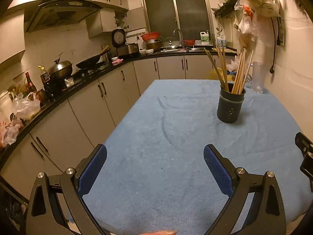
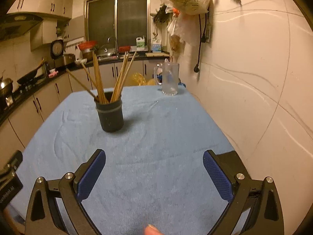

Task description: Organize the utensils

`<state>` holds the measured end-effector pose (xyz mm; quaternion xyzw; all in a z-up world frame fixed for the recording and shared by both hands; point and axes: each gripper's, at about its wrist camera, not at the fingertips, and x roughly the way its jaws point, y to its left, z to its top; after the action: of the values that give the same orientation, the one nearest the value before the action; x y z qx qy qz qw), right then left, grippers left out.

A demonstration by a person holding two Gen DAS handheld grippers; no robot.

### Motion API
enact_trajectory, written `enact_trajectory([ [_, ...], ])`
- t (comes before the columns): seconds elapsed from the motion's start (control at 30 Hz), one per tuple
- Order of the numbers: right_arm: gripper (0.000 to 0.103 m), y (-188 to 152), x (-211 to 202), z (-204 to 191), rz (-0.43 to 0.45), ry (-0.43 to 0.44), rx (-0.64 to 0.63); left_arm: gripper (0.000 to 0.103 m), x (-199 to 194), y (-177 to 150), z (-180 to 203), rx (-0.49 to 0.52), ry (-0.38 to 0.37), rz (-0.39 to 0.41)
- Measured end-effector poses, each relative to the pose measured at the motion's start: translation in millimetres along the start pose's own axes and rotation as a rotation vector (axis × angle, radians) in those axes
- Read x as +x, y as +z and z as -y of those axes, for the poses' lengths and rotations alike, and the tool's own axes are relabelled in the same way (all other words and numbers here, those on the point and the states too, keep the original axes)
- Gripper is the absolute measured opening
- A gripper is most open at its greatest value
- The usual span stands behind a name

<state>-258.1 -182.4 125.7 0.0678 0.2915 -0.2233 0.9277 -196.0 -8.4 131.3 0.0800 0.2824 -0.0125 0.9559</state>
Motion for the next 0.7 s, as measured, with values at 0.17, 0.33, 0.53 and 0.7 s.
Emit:
enact_trajectory([
  [0.17,0.101,-2.9,2.5,-3.5,-0.009,-0.003,-0.011,0.099,6.3,-10.7,4.2,0.02,0.0,-0.023],
  [0.33,0.101,-7.0,3.7,-6.7,-0.02,-0.005,-0.026,0.099,11.0,-19.0,5.9,0.03,-0.007,-0.039],
  [0.53,0.101,-8.5,3.6,-8.4,-0.023,-0.006,-0.029,0.099,14.5,-23.9,6.6,0.03,-0.015,-0.05],
  [0.7,0.101,-11.7,5.4,-11.5,-0.032,-0.005,-0.038,0.099,17.4,-26.2,6.7,0.026,-0.019,-0.062],
])
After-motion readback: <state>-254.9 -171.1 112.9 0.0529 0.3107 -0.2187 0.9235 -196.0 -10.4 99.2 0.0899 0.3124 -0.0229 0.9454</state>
